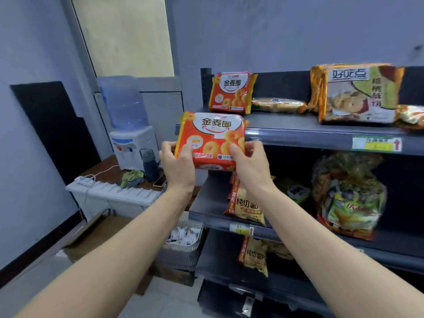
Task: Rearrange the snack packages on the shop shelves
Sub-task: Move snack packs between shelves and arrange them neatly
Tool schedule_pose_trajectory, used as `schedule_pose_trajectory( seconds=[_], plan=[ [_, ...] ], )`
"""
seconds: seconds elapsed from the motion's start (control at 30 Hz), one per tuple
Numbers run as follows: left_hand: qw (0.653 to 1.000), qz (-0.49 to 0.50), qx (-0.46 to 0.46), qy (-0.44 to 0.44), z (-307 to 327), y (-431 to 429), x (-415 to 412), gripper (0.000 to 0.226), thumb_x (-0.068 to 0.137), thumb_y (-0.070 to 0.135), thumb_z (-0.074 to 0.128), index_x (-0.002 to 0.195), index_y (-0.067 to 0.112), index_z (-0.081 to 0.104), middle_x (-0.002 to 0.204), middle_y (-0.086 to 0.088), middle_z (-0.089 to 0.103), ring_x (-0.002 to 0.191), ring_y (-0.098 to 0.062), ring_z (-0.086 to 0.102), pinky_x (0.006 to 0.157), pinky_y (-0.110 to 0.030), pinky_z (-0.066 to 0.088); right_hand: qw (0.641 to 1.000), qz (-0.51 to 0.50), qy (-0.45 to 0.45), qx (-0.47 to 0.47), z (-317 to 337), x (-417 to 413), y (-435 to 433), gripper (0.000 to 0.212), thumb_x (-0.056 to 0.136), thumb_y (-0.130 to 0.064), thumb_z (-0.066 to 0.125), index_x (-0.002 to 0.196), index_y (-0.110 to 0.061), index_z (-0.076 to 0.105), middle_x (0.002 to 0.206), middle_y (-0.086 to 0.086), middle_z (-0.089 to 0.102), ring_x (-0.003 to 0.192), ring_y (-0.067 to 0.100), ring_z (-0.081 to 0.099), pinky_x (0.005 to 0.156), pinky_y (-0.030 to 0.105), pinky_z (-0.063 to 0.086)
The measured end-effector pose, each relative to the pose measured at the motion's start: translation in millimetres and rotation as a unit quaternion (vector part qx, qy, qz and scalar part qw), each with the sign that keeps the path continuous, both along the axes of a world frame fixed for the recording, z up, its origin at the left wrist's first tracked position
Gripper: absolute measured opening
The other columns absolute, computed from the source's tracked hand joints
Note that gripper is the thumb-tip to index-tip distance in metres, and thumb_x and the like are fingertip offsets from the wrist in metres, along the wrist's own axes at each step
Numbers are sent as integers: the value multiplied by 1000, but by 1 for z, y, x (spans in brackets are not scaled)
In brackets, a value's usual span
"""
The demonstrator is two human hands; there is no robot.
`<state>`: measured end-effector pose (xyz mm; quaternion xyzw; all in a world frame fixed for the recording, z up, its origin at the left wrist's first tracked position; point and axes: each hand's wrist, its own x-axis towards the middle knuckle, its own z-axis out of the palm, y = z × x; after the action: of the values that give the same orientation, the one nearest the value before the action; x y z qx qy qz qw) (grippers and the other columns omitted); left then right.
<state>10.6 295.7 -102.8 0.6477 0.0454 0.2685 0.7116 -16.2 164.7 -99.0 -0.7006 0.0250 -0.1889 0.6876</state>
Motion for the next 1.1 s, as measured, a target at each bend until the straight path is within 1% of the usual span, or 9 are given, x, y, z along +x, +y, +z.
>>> schedule_pose_trajectory(
  seconds=[0.1, 0.27, 0.43, 0.57, 0.8, 0.87, 0.97, 1.03, 1.1],
  plan=[
    [999, -23, 8, -35, 23, -8, 8, 11, 90, 22, 53, 97, 20, 45, 119, -14, 53, 96, -17, 61, 60, -17, 51, 999, -4, -31, -12, 24, 6, -11, 25, 91, -29, 58, 110, -19, 44, 102, -4, 57, 83, 0, 57, 43, 3, 39],
    [996, -43, 37, -71, 50, -18, 42, 11, 91, 16, 54, 99, 19, 46, 121, -13, 53, 99, -14, 58, 53, -7, 45, 996, -39, -57, -58, 49, 34, -25, 23, 89, -17, 60, 107, -17, 45, 88, -13, 52, 75, -2, 53, 39, 2, 36],
    [991, -87, 73, -78, 60, -24, 88, 18, 90, 16, 59, 105, 14, 51, 115, -9, 58, 97, -14, 61, 57, -9, 45, 990, -85, -58, -100, 54, 78, -36, 22, 90, -14, 60, 105, -18, 44, 84, -16, 50, 72, -1, 54, 50, 12, 40],
    [984, -125, 99, -76, 64, -21, 133, 17, 87, 13, 63, 97, 16, 50, 90, 7, 60, 79, -3, 58, 52, -8, 45, 983, -120, -66, -124, 59, 121, -39, 21, 89, -10, 61, 103, -18, 48, 85, -13, 53, 80, 6, 56, 63, 18, 46],
    [969, -139, 197, -47, 63, -15, 213, 22, 86, 11, 65, 94, 19, 47, 88, 8, 57, 84, -10, 58, 65, -20, 46, 963, -191, -27, -190, 68, 189, -37, 23, 86, 3, 55, 97, -17, 48, 90, -4, 55, 83, 14, 55, 64, 20, 48],
    [961, -139, 237, -29, 63, -14, 233, 22, 85, 10, 65, 93, 20, 47, 90, 6, 58, 90, -17, 60, 72, -31, 52, 961, -195, 5, -197, 67, 203, -39, 22, 85, 4, 52, 92, -16, 50, 85, -4, 52, 75, 11, 51, 52, 15, 37],
    [944, -140, 298, 14, 65, -14, 255, 23, 82, 9, 66, 92, 18, 48, 97, -2, 61, 94, -25, 61, 84, -45, 54, 957, -191, 50, -212, 69, 219, -39, 16, 83, 1, 53, 92, -12, 54, 89, 0, 54, 80, 18, 52, 61, 23, 39],
    [937, -135, 320, 28, 66, -14, 268, 23, 82, 9, 67, 90, 17, 47, 99, -6, 62, 92, -25, 61, 82, -44, 54, 953, -189, 62, -226, 70, 226, -38, 13, 82, -2, 54, 91, -11, 54, 88, 1, 54, 77, 17, 51, 62, 25, 38],
    [932, -126, 339, 31, 66, -15, 277, 23, 82, 8, 67, 91, 16, 46, 102, -8, 63, 87, -23, 59, 75, -36, 52, 953, -179, 68, -236, 70, 231, -36, 11, 83, -3, 55, 88, -13, 52, 82, -2, 52, 67, 10, 48, 51, 21, 34]
  ],
)
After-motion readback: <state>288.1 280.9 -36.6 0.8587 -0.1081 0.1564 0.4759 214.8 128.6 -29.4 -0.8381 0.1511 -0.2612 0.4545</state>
